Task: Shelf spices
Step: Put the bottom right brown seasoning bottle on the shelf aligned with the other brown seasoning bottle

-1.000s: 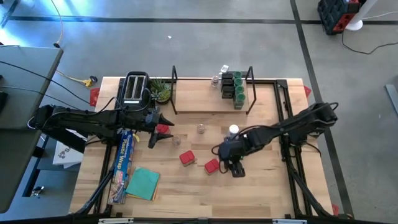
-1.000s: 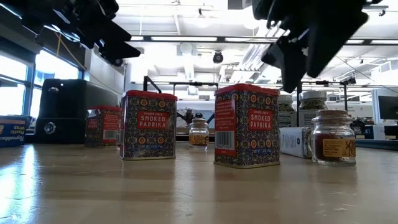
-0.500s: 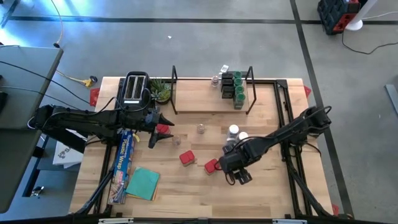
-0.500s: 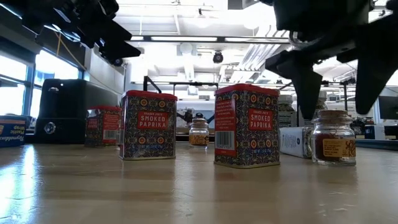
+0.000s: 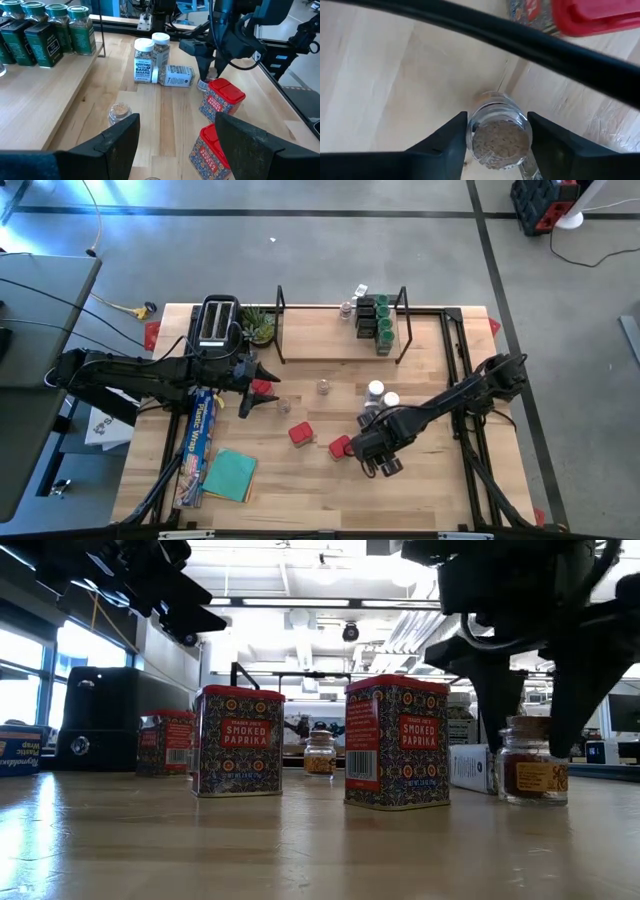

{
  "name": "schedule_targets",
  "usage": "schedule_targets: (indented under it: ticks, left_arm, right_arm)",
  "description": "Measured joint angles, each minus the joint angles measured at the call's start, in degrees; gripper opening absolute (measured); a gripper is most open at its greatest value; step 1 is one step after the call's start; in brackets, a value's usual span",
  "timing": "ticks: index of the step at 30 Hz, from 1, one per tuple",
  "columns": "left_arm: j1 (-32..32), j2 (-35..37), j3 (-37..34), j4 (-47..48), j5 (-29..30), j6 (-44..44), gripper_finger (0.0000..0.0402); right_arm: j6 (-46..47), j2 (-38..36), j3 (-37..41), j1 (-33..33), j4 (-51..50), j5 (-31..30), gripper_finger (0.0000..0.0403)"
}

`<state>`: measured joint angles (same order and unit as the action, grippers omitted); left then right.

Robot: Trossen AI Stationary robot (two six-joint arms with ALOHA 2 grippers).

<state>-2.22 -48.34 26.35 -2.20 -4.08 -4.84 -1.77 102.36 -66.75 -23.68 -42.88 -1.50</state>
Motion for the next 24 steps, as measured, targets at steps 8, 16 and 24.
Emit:
schedule_targets:
  ticks: [8, 16, 24]
  left_arm:
    - [0.0, 0.01, 0.0, -0.67, 0.0, 0.0, 0.0255]
    - [0.0, 0.02, 0.0, -0.75, -0.02, -0.02, 0.0255]
    - [0.0, 0.01, 0.0, -0.72, -0.33, -0.02, 0.0255]
  right_arm:
    - [2.84, -0.02, -8.15, 2.26, -4.98, 0.18, 0.0162]
    - [-2.2, -0.09, -27.8, 11.73, -25.63, -10.27, 0.0168]
    - [-9.87, -0.23, -34.6, 28.76, -15.11, -9.37, 0.0167]
